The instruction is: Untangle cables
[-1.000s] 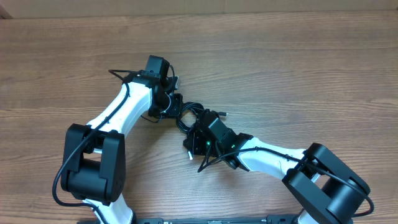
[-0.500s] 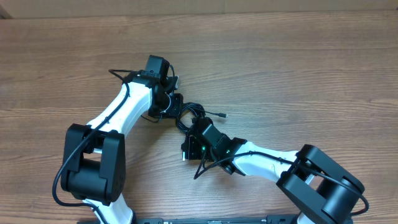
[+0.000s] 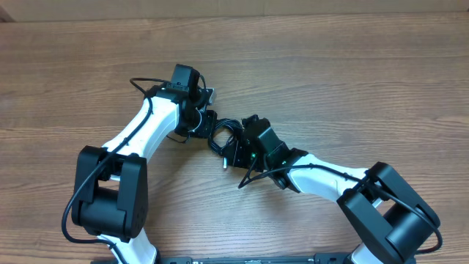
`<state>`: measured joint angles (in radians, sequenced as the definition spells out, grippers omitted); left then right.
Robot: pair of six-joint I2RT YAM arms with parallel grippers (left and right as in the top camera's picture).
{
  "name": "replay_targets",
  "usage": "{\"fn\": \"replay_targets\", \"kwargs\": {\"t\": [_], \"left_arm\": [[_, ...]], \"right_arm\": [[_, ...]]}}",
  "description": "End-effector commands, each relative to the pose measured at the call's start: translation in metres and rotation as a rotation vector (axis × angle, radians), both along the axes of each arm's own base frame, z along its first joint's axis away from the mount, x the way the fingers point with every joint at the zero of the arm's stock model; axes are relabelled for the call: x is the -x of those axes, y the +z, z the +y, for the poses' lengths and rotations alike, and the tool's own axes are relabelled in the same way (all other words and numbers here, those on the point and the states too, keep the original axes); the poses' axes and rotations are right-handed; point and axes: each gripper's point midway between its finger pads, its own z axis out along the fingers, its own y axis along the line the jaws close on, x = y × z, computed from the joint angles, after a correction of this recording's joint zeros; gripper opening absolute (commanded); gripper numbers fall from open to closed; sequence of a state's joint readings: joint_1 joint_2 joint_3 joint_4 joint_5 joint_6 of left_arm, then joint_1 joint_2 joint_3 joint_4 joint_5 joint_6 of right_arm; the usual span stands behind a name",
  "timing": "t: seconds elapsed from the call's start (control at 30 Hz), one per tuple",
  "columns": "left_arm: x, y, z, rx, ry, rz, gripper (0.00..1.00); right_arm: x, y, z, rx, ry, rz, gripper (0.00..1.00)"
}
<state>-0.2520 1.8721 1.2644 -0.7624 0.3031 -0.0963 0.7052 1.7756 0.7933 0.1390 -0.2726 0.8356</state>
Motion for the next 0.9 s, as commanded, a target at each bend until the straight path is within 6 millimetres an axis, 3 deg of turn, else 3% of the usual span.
{"fn": "replay_targets", "kwargs": {"t": [0.0,0.13,0.2,0.4,0.5,0.6,0.7,0.73,0.77,0.87], "left_arm": [[0.005,-0.003,-0.001,-0.008,-0.040,0.009,0.04],[0.005,-0.003,-0.001,-0.008,-0.039,0.008,0.04],[0.005,-0.003,-0.001,-0.008,-0.040,0.009,0.04],[0.005,-0.003,-0.001,-0.008,-0.040,0.009,0.04],[0.004,-0.003,-0.001,-0.007,-0.040,0.006,0.04],[0.004,-0.003,-0.001,-0.007,-0.040,0.006,0.04],[0.004,-0.003,-0.001,-0.007,-0.040,0.006,0.04],[0.004,-0.003,-0.001,-0.007,-0.040,0.006,0.04],[0.004,-0.003,-0.001,-0.007,-0.040,0.006,0.04],[0.004,-0.003,-0.001,-0.007,-0.040,0.006,0.04]], "right_arm": [[0.009,0.027,0.015,-0.114,0.115,-0.012,0.15],[0.015,0.048,0.019,-0.168,0.154,-0.020,0.30],[0.018,0.050,0.017,-0.166,0.146,-0.002,0.29],[0.044,0.020,0.000,-0.073,0.132,0.180,0.27],[0.045,0.006,-0.013,0.009,0.083,0.198,0.31],[0.050,-0.001,-0.010,0.042,0.085,0.190,0.32],[0.058,-0.007,-0.004,0.073,0.078,0.190,0.26],[0.061,-0.008,-0.001,0.081,0.062,0.195,0.10],[0.063,-0.009,0.000,0.084,0.049,0.202,0.04],[0.067,-0.011,0.002,0.094,-0.002,0.229,0.04]]}}
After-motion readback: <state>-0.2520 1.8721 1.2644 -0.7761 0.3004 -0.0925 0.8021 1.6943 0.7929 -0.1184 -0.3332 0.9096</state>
